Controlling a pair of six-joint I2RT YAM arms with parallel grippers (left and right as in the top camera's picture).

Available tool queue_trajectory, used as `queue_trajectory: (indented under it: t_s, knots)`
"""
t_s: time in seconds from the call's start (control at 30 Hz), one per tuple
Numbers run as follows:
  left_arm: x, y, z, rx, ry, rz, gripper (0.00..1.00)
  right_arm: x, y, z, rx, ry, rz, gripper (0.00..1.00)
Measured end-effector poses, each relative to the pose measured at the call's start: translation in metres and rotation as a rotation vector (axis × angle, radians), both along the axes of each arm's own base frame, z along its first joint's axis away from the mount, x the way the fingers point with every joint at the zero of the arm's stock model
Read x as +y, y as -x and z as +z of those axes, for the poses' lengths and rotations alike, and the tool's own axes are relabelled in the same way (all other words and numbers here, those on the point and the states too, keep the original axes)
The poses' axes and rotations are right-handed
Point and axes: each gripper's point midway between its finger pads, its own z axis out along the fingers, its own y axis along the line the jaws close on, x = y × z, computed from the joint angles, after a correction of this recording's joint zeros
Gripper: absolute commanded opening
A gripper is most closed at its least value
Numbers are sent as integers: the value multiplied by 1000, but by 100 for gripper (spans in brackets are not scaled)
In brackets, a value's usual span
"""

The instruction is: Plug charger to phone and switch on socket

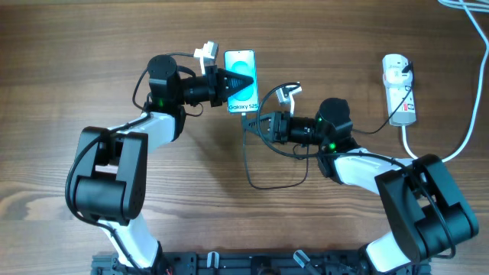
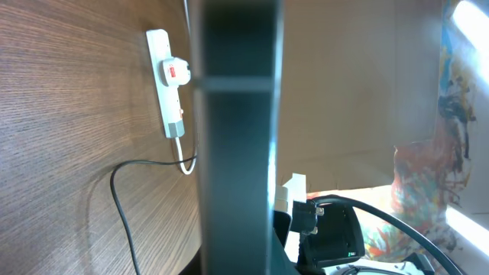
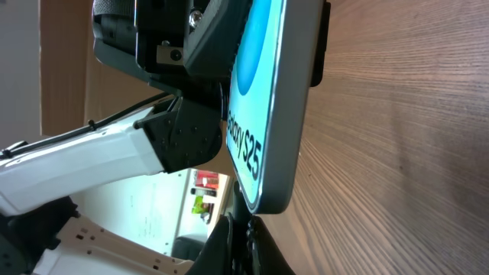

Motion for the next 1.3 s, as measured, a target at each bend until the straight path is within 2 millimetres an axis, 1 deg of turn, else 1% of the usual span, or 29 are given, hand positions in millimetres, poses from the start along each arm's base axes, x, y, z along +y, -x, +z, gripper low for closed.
queue_trajectory:
  t_s: [0.67,1.3]
  knots:
    - [0,8,1,-7,5,-48,4,2,2,0,3,-2,4,4]
    - [1,7,2,-2,6,-45,4,3,-1,-1,-38,7,-22,5]
